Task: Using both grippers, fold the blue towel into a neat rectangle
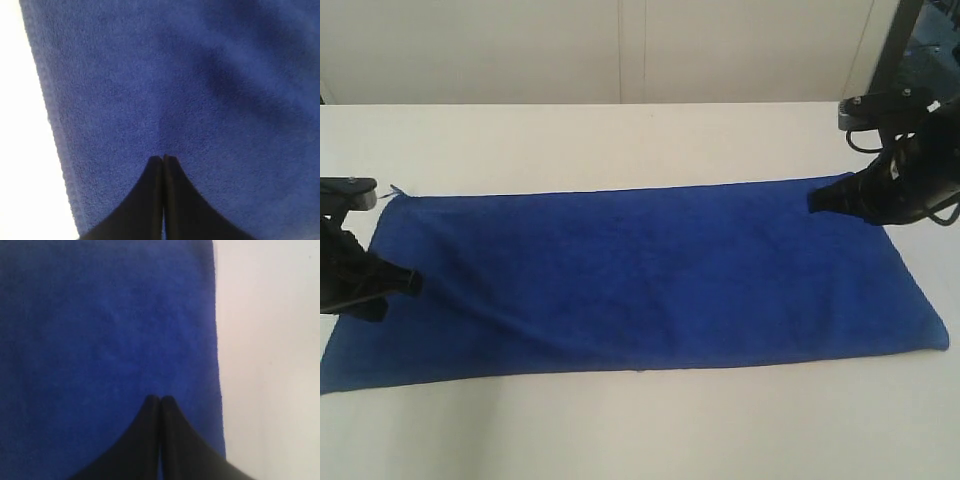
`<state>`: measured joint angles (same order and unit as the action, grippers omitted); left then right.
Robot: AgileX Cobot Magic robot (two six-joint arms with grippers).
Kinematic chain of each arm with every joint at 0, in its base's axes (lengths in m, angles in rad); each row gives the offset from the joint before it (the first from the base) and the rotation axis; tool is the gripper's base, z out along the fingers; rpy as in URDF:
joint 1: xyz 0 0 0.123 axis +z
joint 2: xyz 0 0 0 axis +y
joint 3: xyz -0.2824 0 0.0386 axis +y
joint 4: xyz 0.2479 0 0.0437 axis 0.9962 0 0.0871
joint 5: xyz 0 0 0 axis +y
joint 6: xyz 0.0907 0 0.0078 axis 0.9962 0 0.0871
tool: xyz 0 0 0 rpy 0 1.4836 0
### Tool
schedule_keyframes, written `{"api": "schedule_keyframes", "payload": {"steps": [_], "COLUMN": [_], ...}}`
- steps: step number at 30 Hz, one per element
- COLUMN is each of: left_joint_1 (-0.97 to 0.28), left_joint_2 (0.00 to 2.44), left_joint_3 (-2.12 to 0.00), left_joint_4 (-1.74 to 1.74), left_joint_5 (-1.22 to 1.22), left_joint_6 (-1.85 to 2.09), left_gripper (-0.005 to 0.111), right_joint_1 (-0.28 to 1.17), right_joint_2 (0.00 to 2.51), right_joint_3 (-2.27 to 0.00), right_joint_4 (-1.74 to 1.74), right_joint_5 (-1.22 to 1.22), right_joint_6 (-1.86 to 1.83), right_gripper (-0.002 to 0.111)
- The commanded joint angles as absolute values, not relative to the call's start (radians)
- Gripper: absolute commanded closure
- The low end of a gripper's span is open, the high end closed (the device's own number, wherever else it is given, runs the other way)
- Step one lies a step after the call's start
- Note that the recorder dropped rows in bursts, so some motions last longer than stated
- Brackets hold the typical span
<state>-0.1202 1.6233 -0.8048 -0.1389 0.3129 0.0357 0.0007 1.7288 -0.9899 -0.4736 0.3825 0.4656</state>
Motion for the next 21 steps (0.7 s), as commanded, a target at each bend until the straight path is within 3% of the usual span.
{"api": "schedule_keyframes", "payload": {"steps": [1,21], "left_joint_1": [-0.127,-0.13], "left_joint_2": [1.62,1.688], "left_joint_3": [-0.772,-0.765], "left_joint_4": [-0.152,-0.09], "left_joint_5": [0.288,0.375], "left_joint_6": [0.052,0.135], "left_gripper": [0.107,0.107], "right_joint_1": [0.0,0.0], "right_joint_2": [1.757,1.77], "right_joint_3": [-0.984,-0.984], "right_joint_4": [-0.457,-0.457], "right_joint_5": [0.397,0.402], "right_joint_6": [0.437,0.425], "right_gripper": [0.108,0.108]}}
